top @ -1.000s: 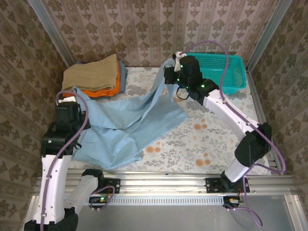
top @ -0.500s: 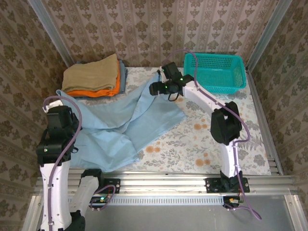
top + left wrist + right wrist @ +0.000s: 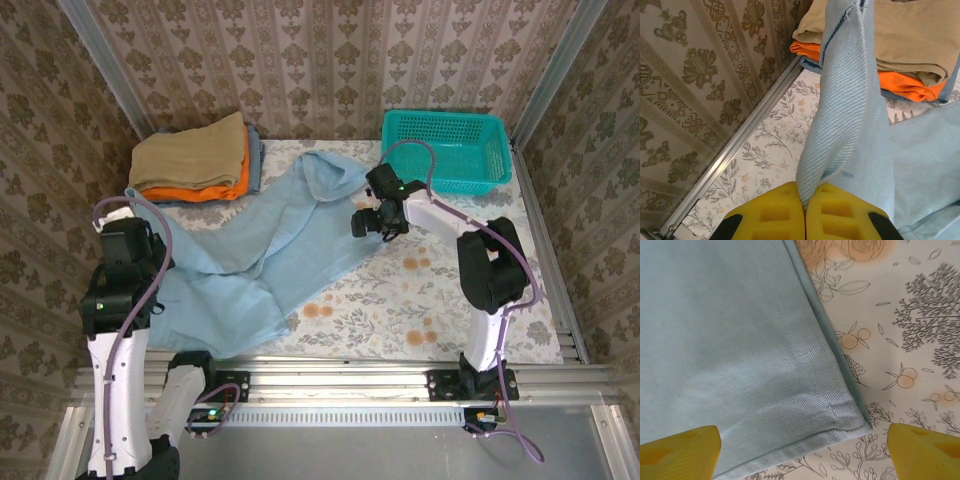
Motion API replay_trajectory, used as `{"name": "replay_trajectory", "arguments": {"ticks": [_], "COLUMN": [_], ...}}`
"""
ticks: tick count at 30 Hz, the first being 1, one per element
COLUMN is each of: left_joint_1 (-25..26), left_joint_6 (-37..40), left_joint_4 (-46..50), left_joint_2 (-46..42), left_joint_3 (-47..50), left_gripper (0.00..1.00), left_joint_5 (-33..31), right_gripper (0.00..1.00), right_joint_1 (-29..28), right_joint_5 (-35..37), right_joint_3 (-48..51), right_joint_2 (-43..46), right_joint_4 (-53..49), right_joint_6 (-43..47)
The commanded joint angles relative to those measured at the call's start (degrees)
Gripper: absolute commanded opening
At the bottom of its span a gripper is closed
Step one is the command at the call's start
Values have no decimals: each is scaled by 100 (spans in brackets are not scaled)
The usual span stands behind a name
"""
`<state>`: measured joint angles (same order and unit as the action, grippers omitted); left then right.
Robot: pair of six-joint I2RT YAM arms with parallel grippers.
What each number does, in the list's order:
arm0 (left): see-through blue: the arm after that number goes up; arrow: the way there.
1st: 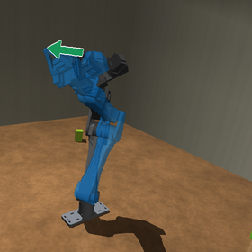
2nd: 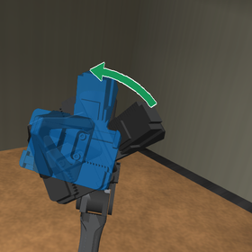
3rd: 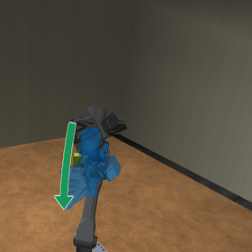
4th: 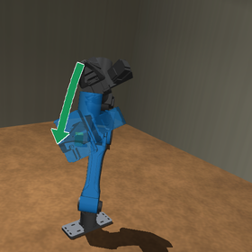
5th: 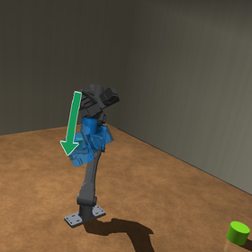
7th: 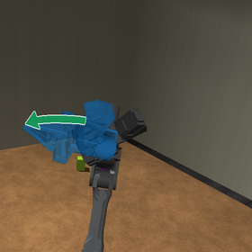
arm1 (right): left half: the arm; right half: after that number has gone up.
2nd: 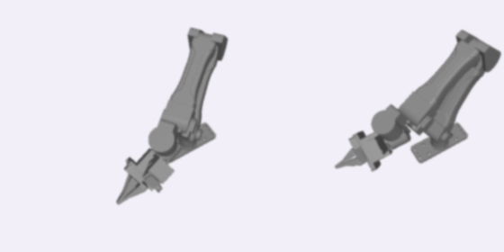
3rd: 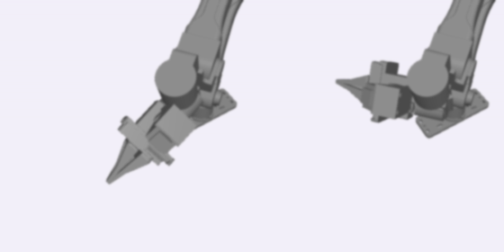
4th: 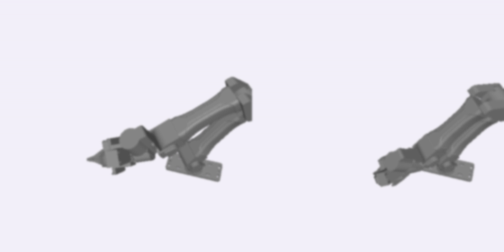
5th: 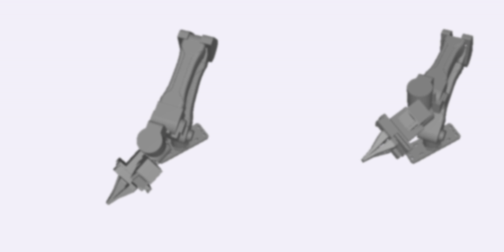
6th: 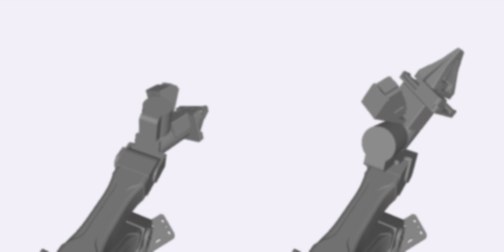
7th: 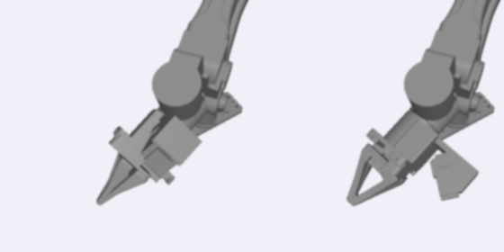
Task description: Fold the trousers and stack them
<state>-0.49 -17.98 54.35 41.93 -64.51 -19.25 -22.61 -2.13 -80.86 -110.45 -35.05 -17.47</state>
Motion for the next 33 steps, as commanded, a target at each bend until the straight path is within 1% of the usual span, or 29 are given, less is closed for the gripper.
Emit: {"name": "replay_trajectory", "arguments": {"ticks": [1,4,5,9,10,12,16,19,20,23,26,29,31,32,33], "left_joint_1": [-62,-66,-69,-65,-68,-65,-69,-69,-66,-65,-73,-164,-491,-715,-913], "left_joint_6": [-138,-177,-187,-212,-224,-264,-373,-422,-447,-533,-592,-566,-640,-726,-763], "left_joint_4": [-385,-463,-490,-654,-723,-847,-1228,-1452,-1547,-1721,-1763,-1684,-1652,-1638,-1676], "left_joint_2": [-27,-19,-2,86,119,204,510,820,899,1169,1423,1558,1636,1683,1746], "left_joint_3": [58,132,143,182,176,164,95,11,8,48,184,381,505,562,645], "left_gripper": [0,0,0,0,0,0,0,0,0,0,0,0,0,0,0], "left_joint_5": [99,204,229,332,371,444,683,867,910,966,898,378,378,455,547], "right_gripper": [81,68,60,10,0,0,0,0,0,0,0,0,0,0,2], "right_joint_1": [154,178,178,327,431,627,1240,1909,2204,3089,3860,4451,4847,4962,5019], "right_joint_5": [-383,-435,-455,-483,-454,-276,289,648,717,725,672,797,610,605,617], "right_joint_3": [-242,-228,-176,236,403,845,2037,2733,2850,3021,3154,3264,3417,3451,3483], "right_joint_2": [-470,-661,-641,-286,-133,281,1631,2862,3298,4155,4716,5030,5175,5200,5217], "right_joint_4": [-79,-74,-58,87,107,218,195,-6,-125,-376,-498,-584,-428,-409,-365], "right_joint_6": [106,40,2,-298,-450,-771,-1375,-1581,-1636,-1721,-1787,-1740,-1819,-1938,-2013]}}
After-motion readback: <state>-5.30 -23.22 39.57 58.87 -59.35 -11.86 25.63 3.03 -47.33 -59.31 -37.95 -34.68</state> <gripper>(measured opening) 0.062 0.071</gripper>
